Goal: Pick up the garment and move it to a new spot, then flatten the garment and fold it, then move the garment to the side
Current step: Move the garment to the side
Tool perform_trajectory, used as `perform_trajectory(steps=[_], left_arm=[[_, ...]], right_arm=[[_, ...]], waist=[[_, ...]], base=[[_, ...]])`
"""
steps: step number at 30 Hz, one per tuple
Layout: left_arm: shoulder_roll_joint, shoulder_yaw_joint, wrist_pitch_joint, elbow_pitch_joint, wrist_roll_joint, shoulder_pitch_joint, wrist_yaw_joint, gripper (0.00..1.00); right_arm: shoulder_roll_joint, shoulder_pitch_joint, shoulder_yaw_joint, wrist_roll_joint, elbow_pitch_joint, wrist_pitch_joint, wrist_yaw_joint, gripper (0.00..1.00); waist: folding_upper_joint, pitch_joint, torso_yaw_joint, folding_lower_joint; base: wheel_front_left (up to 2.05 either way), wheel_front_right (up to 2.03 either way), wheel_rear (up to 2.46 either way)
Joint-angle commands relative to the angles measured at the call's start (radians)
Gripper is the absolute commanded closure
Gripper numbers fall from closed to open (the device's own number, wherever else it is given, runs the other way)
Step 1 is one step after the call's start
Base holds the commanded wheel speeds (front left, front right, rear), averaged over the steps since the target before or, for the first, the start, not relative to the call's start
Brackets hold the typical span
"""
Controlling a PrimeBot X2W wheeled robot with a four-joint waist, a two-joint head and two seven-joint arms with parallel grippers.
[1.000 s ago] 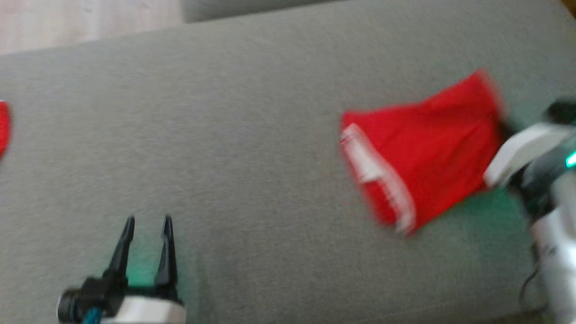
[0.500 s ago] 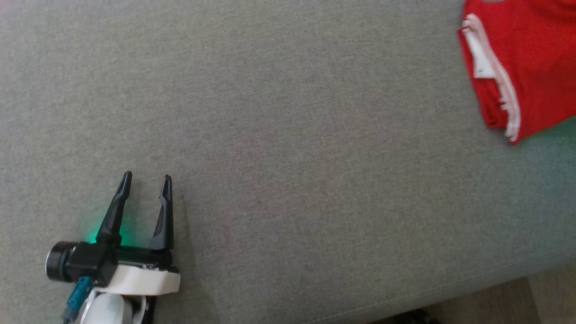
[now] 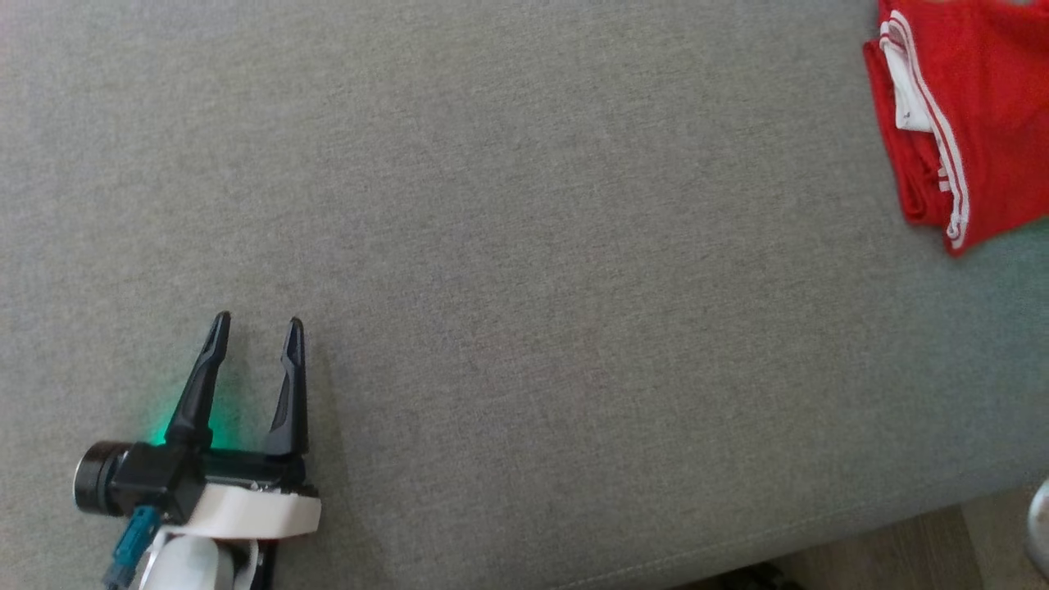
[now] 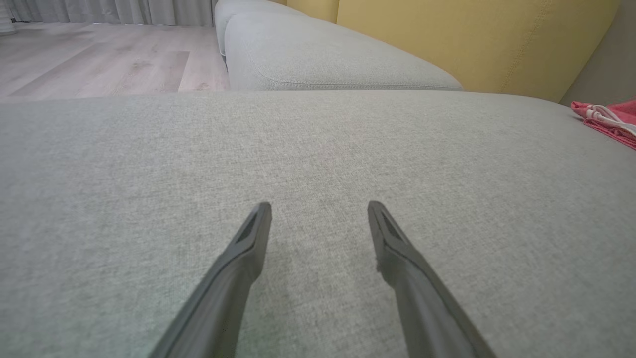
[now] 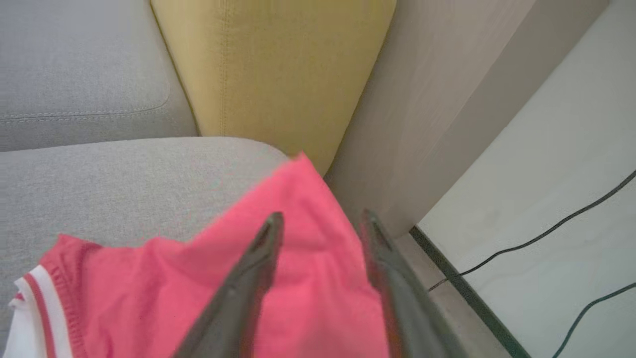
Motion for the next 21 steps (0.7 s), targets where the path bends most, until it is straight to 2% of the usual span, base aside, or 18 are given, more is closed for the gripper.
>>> perform_trajectory(steps=[1, 6, 10, 17, 21], left_arm=[[0.012, 0.04, -0.005, -0.017, 0.004, 0.005, 0.009, 0.0], [-0.001, 0.042, -0.005, -0.016, -0.003, 0.008, 0.01, 0.0], [-0.021, 0.048, -0.005, -0.009, -0.012, 0.015, 0.013, 0.0], [-0.057, 0.062, -0.005, 0.009, -0.036, 0.059, 0.023, 0.0], [-0.069, 0.063, -0.005, 0.025, -0.045, 0.096, 0.028, 0.0]], right_arm=[[-0.003, -0.009, 0.016, -0.037, -0.054, -0.03, 0.007, 0.0], [0.014, 0.02, 0.037, -0.075, -0.091, -0.094, 0.007, 0.0], [0.045, 0.077, 0.091, -0.056, -0.139, -0.179, 0.007, 0.0], [0.139, 0.292, 0.212, 0.096, -0.333, -0.262, 0.007, 0.0], [0.159, 0.478, 0.283, 0.181, -0.479, -0.277, 0.007, 0.0]], waist=[[0.0, -0.013, -0.004, -0.0001], [0.0, -0.047, 0.0, -0.0001], [0.0, -0.108, 0.017, -0.0001], [0.0, -0.245, 0.077, -0.0001], [0.0, -0.319, 0.126, -0.0001]], base=[[0.0, 0.0, 0.0], [0.0, 0.0, 0.0], [0.0, 0.0, 0.0], [0.0, 0.0, 0.0], [0.0, 0.0, 0.0]])
